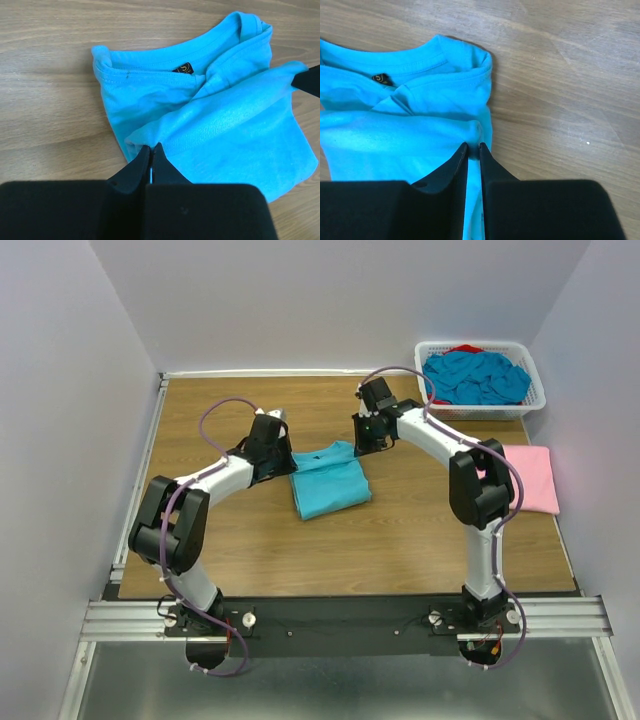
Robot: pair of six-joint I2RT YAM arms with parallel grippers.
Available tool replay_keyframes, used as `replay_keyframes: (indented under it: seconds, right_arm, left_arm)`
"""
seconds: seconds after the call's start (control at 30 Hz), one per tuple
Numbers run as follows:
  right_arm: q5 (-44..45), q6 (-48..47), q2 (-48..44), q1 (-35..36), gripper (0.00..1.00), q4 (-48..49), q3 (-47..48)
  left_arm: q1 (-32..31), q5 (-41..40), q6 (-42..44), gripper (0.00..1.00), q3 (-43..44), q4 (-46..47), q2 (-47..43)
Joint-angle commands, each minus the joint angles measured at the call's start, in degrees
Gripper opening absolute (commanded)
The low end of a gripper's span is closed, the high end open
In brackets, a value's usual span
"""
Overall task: Fold and stack the t-shirts
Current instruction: Fold the tshirt
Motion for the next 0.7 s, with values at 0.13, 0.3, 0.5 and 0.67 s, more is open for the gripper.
replay_keyframes:
  seconds: [0.13, 0.3, 0.5, 0.67]
  right_arm:
    - [1.9, 2.6, -1.4, -0.6, 0.33, 5.0, -3.2]
    - [1.9, 3.2, -5.7, -0.6, 0.43, 6.7, -4.3]
    - [-3.8, 3.0, -14.0, -0.6, 0.43, 11.9, -9.8]
    - [-15.4, 0.6, -16.9, -0.7, 0.38, 19.1, -17.0]
  left_arm:
    - [0.7, -4.6, -1.0, 0.08, -2.6, 4.2, -1.0]
    - [0.6, -8.0, -2.7, 0.30, -4.3, 4.3, -5.7]
    - [0.0, -11.2, -4.3, 0.63, -8.1, 4.4, -14.9]
    - [-4.5, -10.2, -5.4, 0.54, -13.3, 8.4, -21.4]
